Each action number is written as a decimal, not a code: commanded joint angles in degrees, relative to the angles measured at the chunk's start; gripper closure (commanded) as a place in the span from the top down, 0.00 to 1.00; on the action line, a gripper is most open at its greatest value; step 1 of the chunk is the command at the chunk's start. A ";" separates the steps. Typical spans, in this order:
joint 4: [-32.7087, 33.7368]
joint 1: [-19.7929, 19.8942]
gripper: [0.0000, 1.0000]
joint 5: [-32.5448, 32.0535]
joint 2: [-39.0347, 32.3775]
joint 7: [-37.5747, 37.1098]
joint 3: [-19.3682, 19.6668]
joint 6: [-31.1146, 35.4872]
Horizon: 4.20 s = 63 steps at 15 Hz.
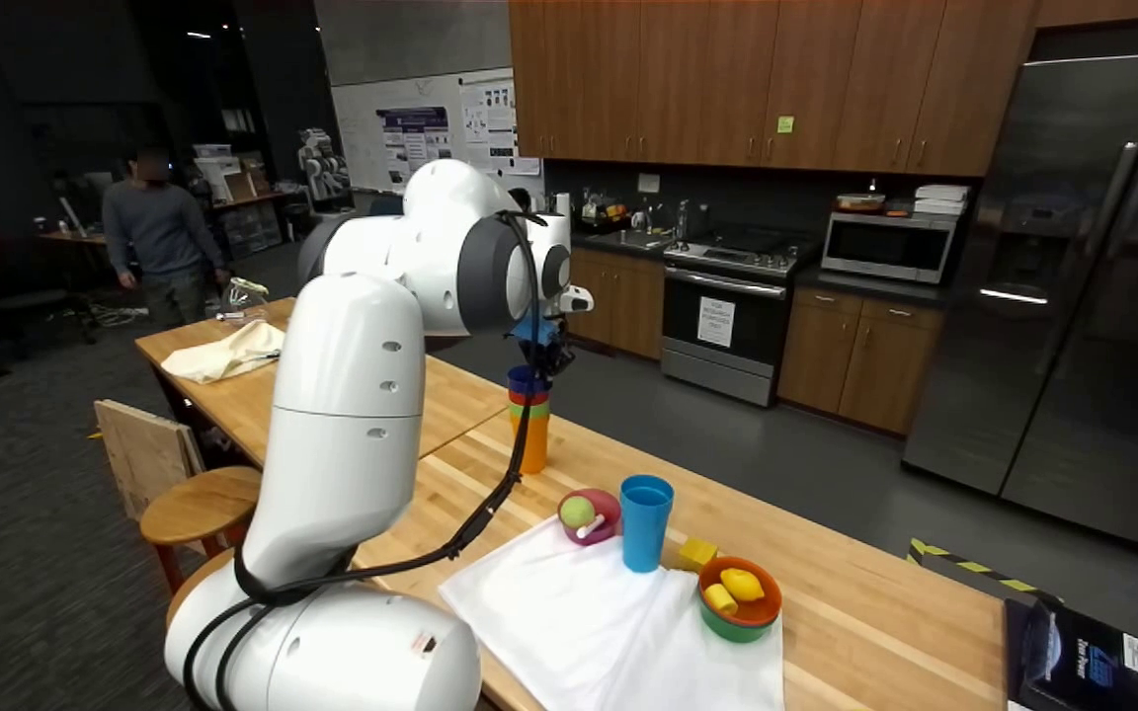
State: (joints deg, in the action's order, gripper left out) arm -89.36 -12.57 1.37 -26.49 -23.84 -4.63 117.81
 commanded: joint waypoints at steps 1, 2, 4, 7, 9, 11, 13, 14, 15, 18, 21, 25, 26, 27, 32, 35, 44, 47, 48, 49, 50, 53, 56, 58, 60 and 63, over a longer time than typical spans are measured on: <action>-1.71 0.75 0.00 2.52 1.71 1.66 -0.42 0.63; -1.77 0.70 0.01 2.79 1.83 1.85 -0.47 0.57; -1.70 0.36 0.01 2.69 1.94 2.05 -0.50 0.75; -1.80 -0.10 0.01 1.97 2.30 1.81 -0.50 0.82; -1.85 -0.54 0.01 1.43 2.60 1.61 -0.43 0.50; -2.15 -0.84 0.01 1.18 3.29 1.54 -0.44 0.64; -2.28 -0.95 0.01 1.26 4.11 1.61 -0.53 0.57; -2.38 -1.11 0.01 0.98 4.69 1.42 -0.47 0.51; -2.42 -1.14 0.01 1.03 5.23 1.60 -0.58 0.42; -3.54 -1.49 0.01 1.04 8.24 1.36 -0.91 1.68; -5.13 -1.39 0.01 1.30 12.20 1.36 -1.46 3.21; -7.35 -1.49 0.01 0.17 17.87 -0.12 -1.94 5.69; -8.08 -1.46 0.01 -0.52 19.21 -1.08 -1.87 6.80; -9.07 -1.38 0.01 -1.18 20.57 -1.73 -1.89 8.04; -13.70 -0.28 0.01 -9.39 25.95 -10.79 -1.60 12.37; -17.33 1.64 0.01 -11.91 27.91 -15.62 -1.39 12.89; -27.53 7.03 0.01 -2.23 24.48 -13.99 0.19 16.12; -29.59 7.93 0.01 5.23 20.79 -10.00 0.61 19.24; -29.62 8.16 0.01 7.64 19.14 -8.49 0.69 19.46; -29.79 8.32 0.01 9.42 17.80 -7.49 0.79 19.81; -29.80 8.52 0.01 11.31 16.48 -6.15 0.85 19.92; -28.86 8.82 0.01 14.22 12.85 -5.00 1.43 19.51; -28.54 8.84 0.01 15.26 11.02 -5.07 2.20 19.25; -28.99 8.67 0.01 14.39 11.12 -6.36 3.21 20.01; -29.65 7.58 0.01 10.45 11.77 -10.02 5.11 21.47; -29.35 5.77 0.01 1.26 12.17 -17.79 8.13 21.73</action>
State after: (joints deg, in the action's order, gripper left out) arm -118.62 -4.67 9.27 -15.63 -34.91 0.63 139.43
